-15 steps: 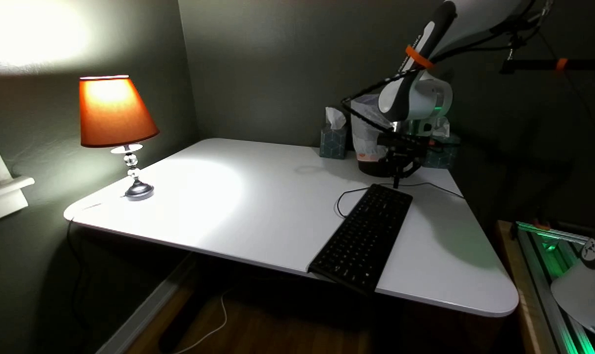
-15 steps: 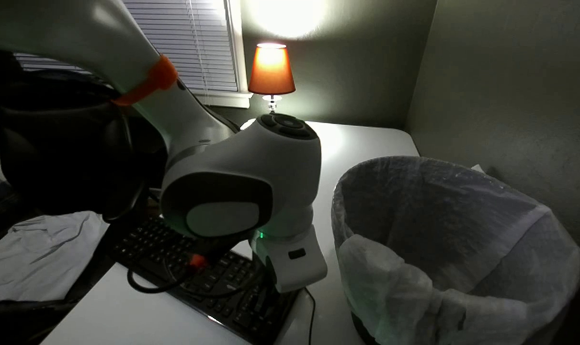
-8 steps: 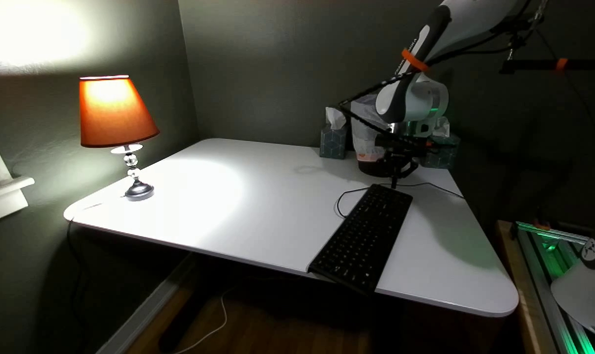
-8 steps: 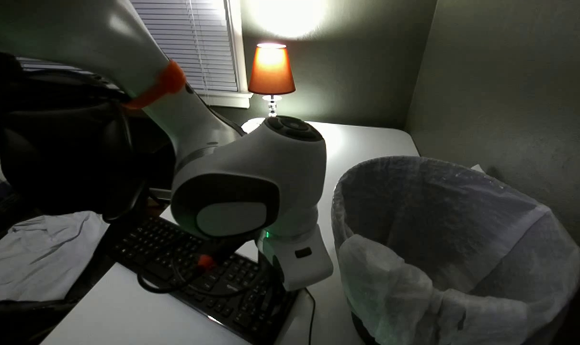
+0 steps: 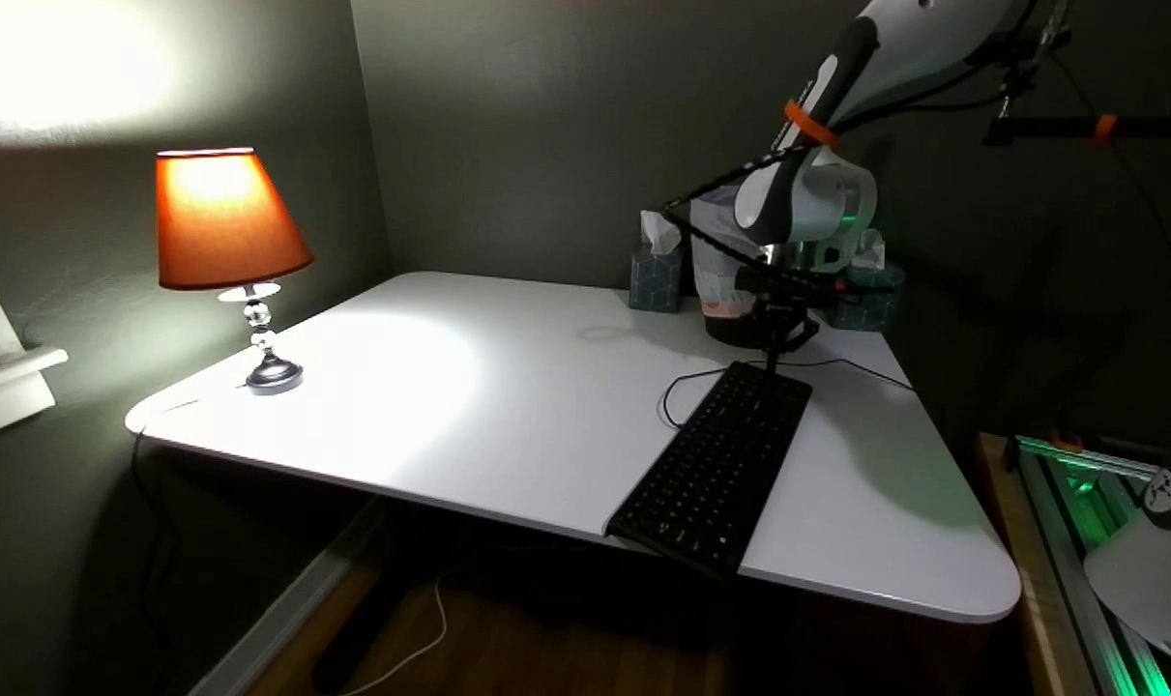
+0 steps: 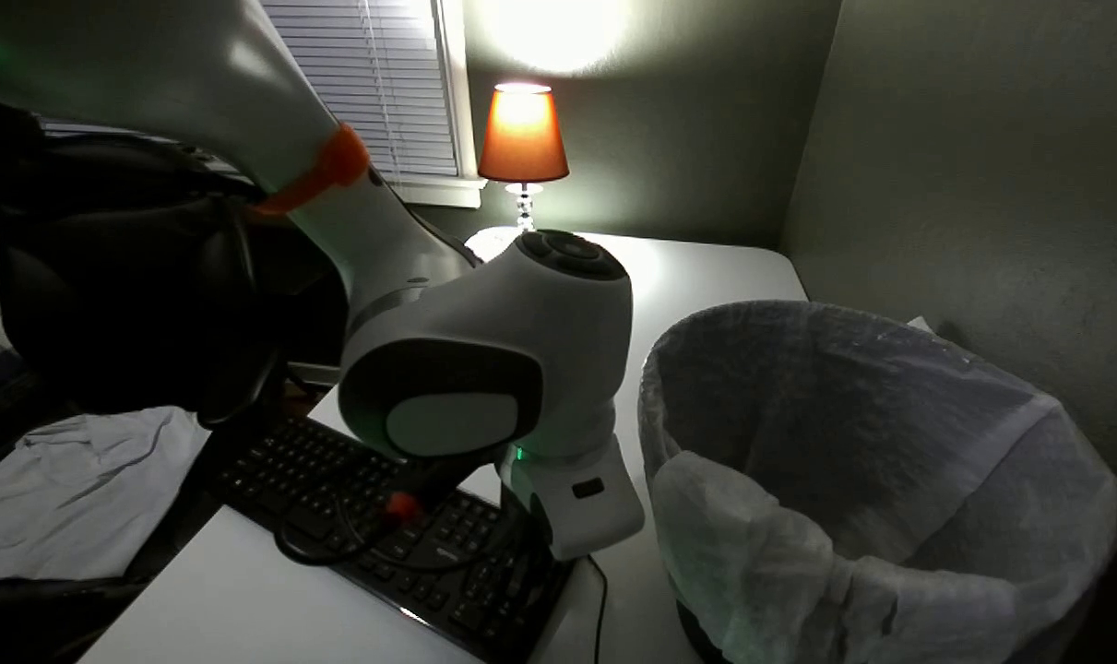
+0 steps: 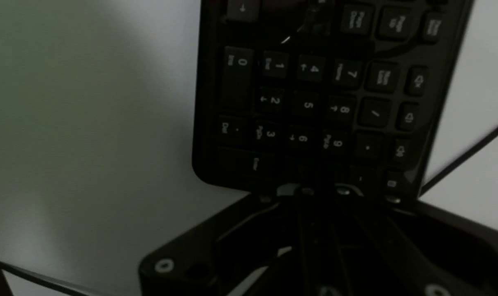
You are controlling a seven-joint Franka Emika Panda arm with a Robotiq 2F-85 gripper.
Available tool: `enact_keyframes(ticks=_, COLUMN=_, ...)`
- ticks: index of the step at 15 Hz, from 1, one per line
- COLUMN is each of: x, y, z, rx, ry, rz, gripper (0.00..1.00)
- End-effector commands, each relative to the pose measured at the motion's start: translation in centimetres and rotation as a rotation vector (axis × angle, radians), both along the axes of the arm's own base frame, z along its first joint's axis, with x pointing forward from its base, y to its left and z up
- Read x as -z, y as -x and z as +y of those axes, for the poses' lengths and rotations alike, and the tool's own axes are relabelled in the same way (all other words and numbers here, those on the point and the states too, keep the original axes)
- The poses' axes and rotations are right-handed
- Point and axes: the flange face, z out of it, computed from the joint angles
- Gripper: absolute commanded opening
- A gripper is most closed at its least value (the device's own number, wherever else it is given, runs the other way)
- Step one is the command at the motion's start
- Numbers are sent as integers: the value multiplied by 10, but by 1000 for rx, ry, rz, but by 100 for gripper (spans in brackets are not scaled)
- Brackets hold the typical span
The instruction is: Press a key on the keyboard.
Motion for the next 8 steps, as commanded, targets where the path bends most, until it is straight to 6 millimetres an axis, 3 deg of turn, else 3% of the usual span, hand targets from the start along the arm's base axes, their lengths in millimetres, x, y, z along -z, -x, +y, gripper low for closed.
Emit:
enact_keyframes(ticks=1, x=8, y=-5, z=0, rx=-4, ry=-27, rz=6, gripper=0)
enact_keyframes(ticks=8, x=14, y=-9, z=-2, rx=1, ry=-30, rz=7, gripper=0)
